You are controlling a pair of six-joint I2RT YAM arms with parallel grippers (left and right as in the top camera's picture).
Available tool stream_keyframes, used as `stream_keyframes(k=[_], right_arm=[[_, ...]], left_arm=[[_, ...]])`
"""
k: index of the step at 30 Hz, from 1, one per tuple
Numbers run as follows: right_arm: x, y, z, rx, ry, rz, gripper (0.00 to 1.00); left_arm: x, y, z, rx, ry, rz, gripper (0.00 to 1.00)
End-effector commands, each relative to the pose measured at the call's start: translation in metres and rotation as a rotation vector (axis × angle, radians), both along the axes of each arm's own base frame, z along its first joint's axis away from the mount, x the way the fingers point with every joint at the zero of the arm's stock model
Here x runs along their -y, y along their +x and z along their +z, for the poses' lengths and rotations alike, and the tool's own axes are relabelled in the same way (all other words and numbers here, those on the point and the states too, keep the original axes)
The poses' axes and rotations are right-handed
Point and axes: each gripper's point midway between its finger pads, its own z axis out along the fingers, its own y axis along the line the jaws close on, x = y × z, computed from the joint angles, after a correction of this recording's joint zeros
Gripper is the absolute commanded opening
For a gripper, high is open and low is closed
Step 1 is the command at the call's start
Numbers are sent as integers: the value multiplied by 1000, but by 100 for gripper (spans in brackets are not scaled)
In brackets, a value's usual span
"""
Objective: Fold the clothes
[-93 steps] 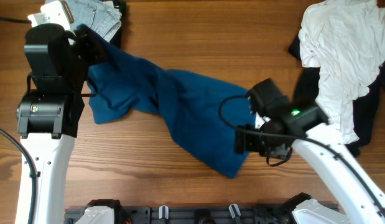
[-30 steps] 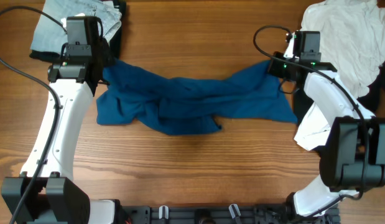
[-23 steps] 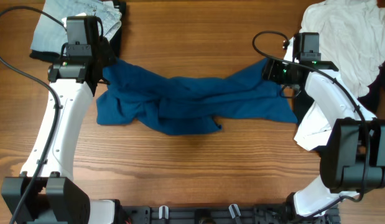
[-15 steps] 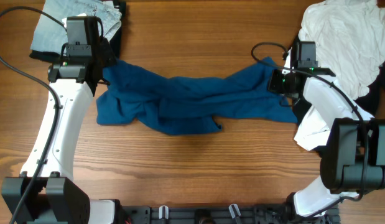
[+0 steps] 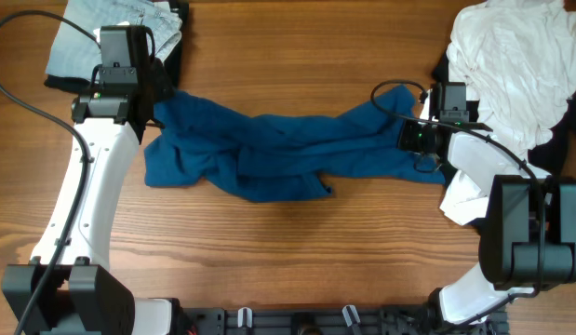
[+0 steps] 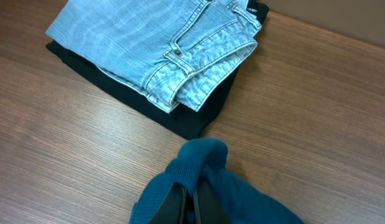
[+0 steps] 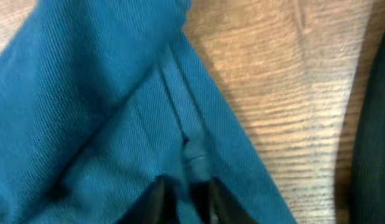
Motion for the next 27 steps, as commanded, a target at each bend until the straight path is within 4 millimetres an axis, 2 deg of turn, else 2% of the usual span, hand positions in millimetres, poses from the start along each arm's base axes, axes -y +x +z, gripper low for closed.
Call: stream_keyframes(k=[1,2,3,4,6,10,12,15,16,17,19,20,21,23,24,27], right_arm=[[2,15,23,67,-13,-9,14],[4,21,32,87,-17,-11,10],[5,30,51,129,-22,-13,4],[6,34,60,149,-22,-13,4],[7,45,106,241,-29,-9,4],[8,43,158,348,-38,-4,4],[18,38,197,436,-76,-30,4],[41,22,274,600,-140,-99,4],[43,17,282,619,-142,-106,4],[45,11,285,616,-144,-110,4],[43,5,271,559,-133,-106,4],[35,4,250,488,-96,-75,21],[27,3,226,409,-59,-45,39],[17,3,195,308,0,-7,52],[10,4,178,258,34,14,56],[-17,12,132,146,132,111,57]], left_arm=[[-2,1,5,17,-17,14,4],[-2,1,5,18,-17,14,4],[-2,2,6,22,-15,16,4],[-3,2,7,26,-14,17,4],[-4,5,13,53,-12,19,4],[-4,5,38,128,-11,16,4],[-4,3,74,214,3,0,4],[-4,-12,155,405,0,-1,4],[-4,-19,176,458,-1,0,4],[-4,-26,190,495,-3,-1,4],[-3,-33,200,521,-8,-7,4],[1,-34,196,506,-22,-22,4],[5,-31,185,469,-37,-44,4],[10,-24,168,413,-55,-61,4],[12,-18,153,369,-65,-71,4],[17,-5,117,268,-96,-74,4]])
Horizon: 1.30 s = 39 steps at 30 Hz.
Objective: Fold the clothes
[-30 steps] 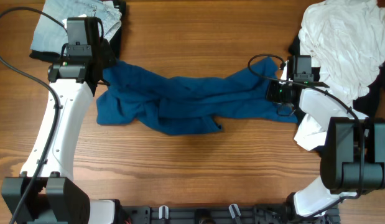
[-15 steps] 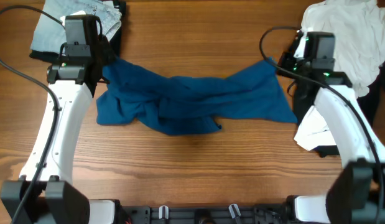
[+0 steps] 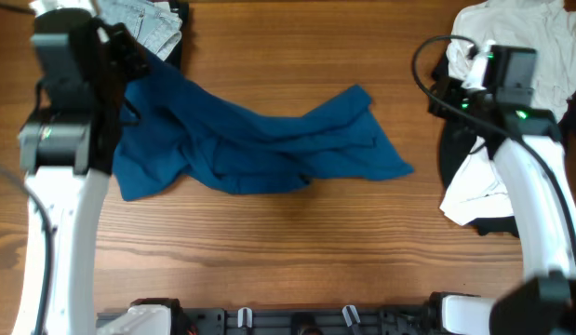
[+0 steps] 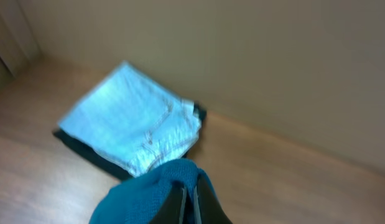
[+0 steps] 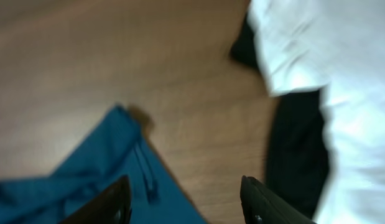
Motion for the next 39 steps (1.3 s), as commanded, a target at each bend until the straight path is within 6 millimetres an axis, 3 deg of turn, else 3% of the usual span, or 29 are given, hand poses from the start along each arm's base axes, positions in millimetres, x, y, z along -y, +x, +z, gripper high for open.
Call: stream_keyframes(k=[1,5,10,14,17,20,21,23,24,28,30,31,34,39], right_arm=[[-43,7,-48,-102,115,160,56],[-80,12,-107,-214,99,253,54],[-116,-11,-180,-406,64,302,50],[-123,-15,-189,-424,15,300,50],[-122,-15,-189,-426,8,290,44],[-119,-14,-188,-426,4,256,21],[-118,-13,-185,-420,7,242,4],[-115,-4,-166,-377,13,231,4],[-111,4,-146,-331,18,222,4],[-72,33,-23,-92,-18,141,4],[-39,32,47,54,-53,70,4],[-27,28,69,99,-59,48,4],[6,12,102,158,-65,-33,4],[20,-3,84,63,-70,-57,4]], left_arm=[[6,18,-44,-116,-43,-26,4],[8,27,-75,-203,-52,-31,4],[8,27,-85,-235,-53,-29,4],[8,27,-85,-236,-53,-29,4],[8,27,-85,-236,-53,-29,4],[8,27,-85,-237,-53,-29,4],[8,27,-85,-236,-53,-29,4],[8,27,-85,-234,-52,-28,4],[7,28,-83,-228,-48,-25,4],[-8,29,-62,-156,9,44,4],[-13,23,-39,-89,23,67,4],[-14,20,-32,-72,25,68,4],[-14,10,-14,-32,35,64,4],[-14,7,-13,-35,35,64,4]])
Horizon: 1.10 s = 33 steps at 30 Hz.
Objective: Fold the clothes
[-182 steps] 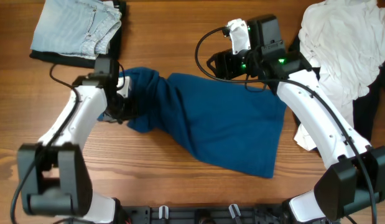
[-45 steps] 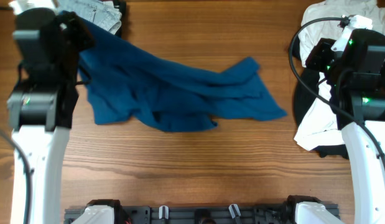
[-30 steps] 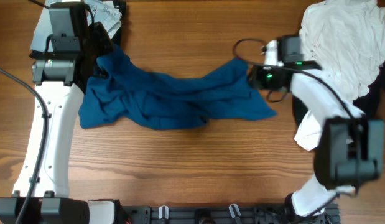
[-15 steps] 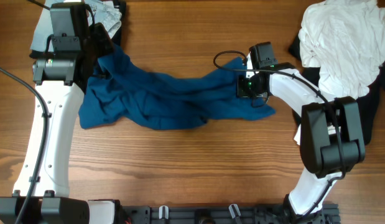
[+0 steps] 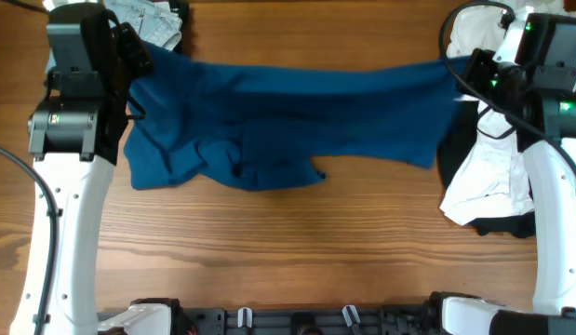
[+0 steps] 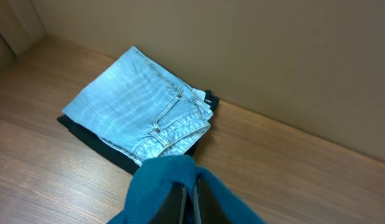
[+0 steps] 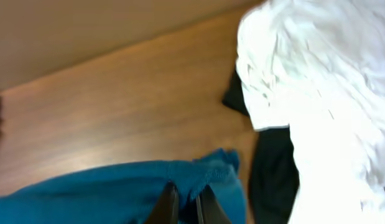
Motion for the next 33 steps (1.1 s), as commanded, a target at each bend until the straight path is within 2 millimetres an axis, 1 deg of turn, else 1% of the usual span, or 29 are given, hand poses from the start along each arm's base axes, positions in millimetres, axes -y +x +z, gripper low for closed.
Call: stream_keyframes(k=[1,2,3,4,5,6,7,8,9,10,11,12,14,16,17,18,19,20,23,24,25,26,27,29,32,33], right_arm=[[4,0,-15,-51,-26,6,4],[3,0,-13,-44,-26,11,4],[3,0,-5,-14,-28,13,4],[3,-1,9,28,-33,11,4],[5,-4,24,66,-39,4,4],[10,-11,50,129,-47,-13,4],[16,-19,72,179,-56,-30,4],[27,-36,104,248,-73,-64,4],[33,-48,123,289,-88,-84,4],[40,-66,147,337,-113,-106,4],[47,-90,174,398,-136,-142,4],[51,-110,194,445,-162,-166,4],[51,-148,227,534,-196,-208,4],[42,-189,260,640,-233,-228,4],[36,-211,274,694,-254,-238,4],[34,-225,282,723,-266,-253,4],[32,-238,289,746,-278,-268,4],[28,-253,296,772,-289,-278,4],[20,-278,308,821,-302,-283,4],[18,-281,311,829,-303,-282,4],[18,-281,311,829,-302,-281,4],[18,-280,309,823,-299,-276,4],[17,-278,306,809,-293,-270,4],[18,-270,299,773,-281,-259,4],[19,-259,292,735,-264,-242,4],[18,-254,290,723,-255,-228,4]], left_arm=[[-7,-3,5,6,25,18,4],[-7,-3,5,8,25,18,4],[-7,-2,9,22,32,15,4],[-7,-5,20,52,31,15,4],[-7,-9,35,87,32,14,4],[-8,-18,60,145,41,10,4],[-8,-28,84,201,43,9,4],[-8,-49,117,283,40,10,4],[-7,-65,138,335,38,8,4],[-5,-91,167,410,35,3,4],[-4,-114,189,477,31,-3,4],[-3,-139,210,546,26,-8,4],[-3,-184,240,660,19,-13,4],[-3,-237,270,787,11,-25,4],[-3,-260,282,842,10,-31,4],[-4,-284,293,897,10,-34,4],[-5,-302,301,936,13,-33,4],[-6,-324,310,982,29,-32,4],[-9,-361,326,1057,65,-28,4],[-9,-367,330,1068,75,-27,4],[-9,-367,330,1067,85,-27,4],[-7,-363,327,1049,85,-36,4],[-3,-353,321,1011,85,-64,4],[9,-322,300,888,77,-134,4],[27,-270,264,694,27,-223,4],[37,-249,250,618,1,-274,4]])
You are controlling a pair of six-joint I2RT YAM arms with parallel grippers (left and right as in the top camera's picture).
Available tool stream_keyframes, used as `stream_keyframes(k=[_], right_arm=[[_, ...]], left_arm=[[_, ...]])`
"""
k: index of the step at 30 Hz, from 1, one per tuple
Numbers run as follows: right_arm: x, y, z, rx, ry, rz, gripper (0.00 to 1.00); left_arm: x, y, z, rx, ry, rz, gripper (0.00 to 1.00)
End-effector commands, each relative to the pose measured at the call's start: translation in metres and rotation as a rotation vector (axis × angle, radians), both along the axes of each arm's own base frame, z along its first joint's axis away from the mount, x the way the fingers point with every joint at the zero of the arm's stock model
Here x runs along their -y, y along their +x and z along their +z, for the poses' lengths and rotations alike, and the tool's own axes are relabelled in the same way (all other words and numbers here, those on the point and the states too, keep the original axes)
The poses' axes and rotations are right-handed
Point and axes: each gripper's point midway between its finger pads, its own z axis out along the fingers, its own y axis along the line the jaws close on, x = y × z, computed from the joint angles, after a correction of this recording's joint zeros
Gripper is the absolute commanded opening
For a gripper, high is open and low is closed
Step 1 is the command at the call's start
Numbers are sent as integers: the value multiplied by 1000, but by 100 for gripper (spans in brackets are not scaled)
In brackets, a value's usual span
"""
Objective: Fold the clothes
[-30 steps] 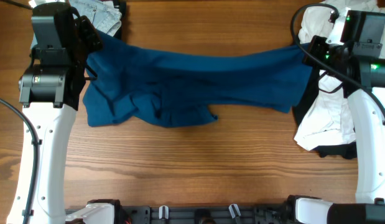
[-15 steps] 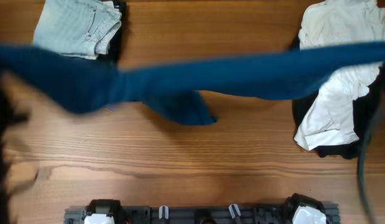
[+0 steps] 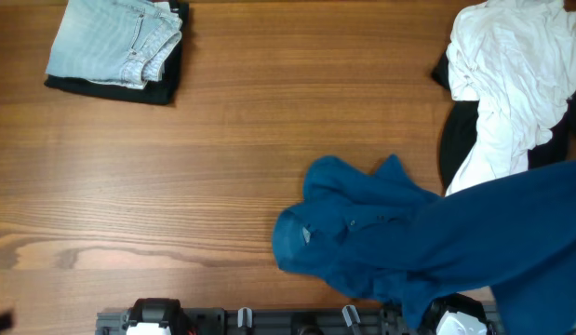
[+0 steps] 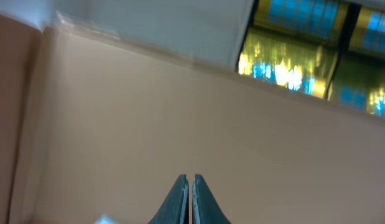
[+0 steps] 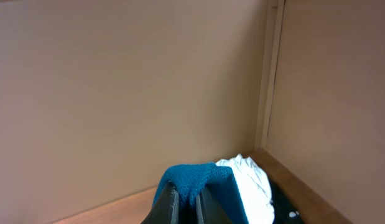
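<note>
The blue garment point(image 3: 381, 233) is bunched on the table's near right part. One broad end rises toward the right edge of the overhead view. My right gripper point(image 5: 188, 194) is shut on a fold of that blue cloth point(image 5: 195, 174), held high and facing a beige wall. My left gripper point(image 4: 190, 186) is shut with nothing between its fingers, pointing at a wall and a lit ceiling. Neither arm shows in the overhead view.
Folded light jeans point(image 3: 115, 37) lie on a dark folded item point(image 3: 167, 79) at the far left. A white and black clothes pile point(image 3: 506, 65) sits at the far right, also seen as a white heap point(image 5: 248, 177) in the right wrist view. Bare wood table point(image 3: 222, 158) fills the middle.
The blue garment was stretched between both grippers across the far side; now it is bunched at the near right, held only by the right gripper. The left gripper no longer holds it. Both arms have left the overhead view.
Both grippers were shut on the ends of the crumpled blue garment on the table. Then the right gripper was open and off it while the left still held. Then both held it stretched out. Now only the right holds it, raised, the rest heaped at the near right.
</note>
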Motion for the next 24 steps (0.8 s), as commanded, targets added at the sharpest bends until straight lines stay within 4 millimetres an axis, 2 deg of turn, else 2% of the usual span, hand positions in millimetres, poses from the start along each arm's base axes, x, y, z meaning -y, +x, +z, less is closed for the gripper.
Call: stream_keyframes(k=[1,3,4,6,8,11,13,17,20,22,24], right_arm=[[2,17,-3,-38,3,26,4],[5,26,-9,-69,14,25,4],[6,30,-12,-84,19,26,4],[10,40,-19,-119,33,26,4],[12,51,-24,-146,44,39,4],[15,67,-30,-181,58,52,4],[19,78,-37,-211,71,53,4],[19,104,-53,-286,82,113,4],[18,129,-75,-372,106,174,4],[25,156,-100,-459,129,196,4],[31,180,-126,-536,169,220,4]], left_arm=[[33,77,-40,-231,9,-170,4],[56,117,-75,-400,13,-295,4],[62,128,-88,-457,10,-324,4],[70,167,-146,-706,-13,-364,4],[74,199,-217,-1000,-38,-370,6],[97,226,-294,-1295,14,-499,11],[117,244,-355,-1501,67,-572,14],[156,247,-445,-1780,196,-705,15],[179,240,-488,-1901,266,-772,14],[191,234,-505,-1949,304,-801,13],[197,231,-507,-1945,342,-832,13]])
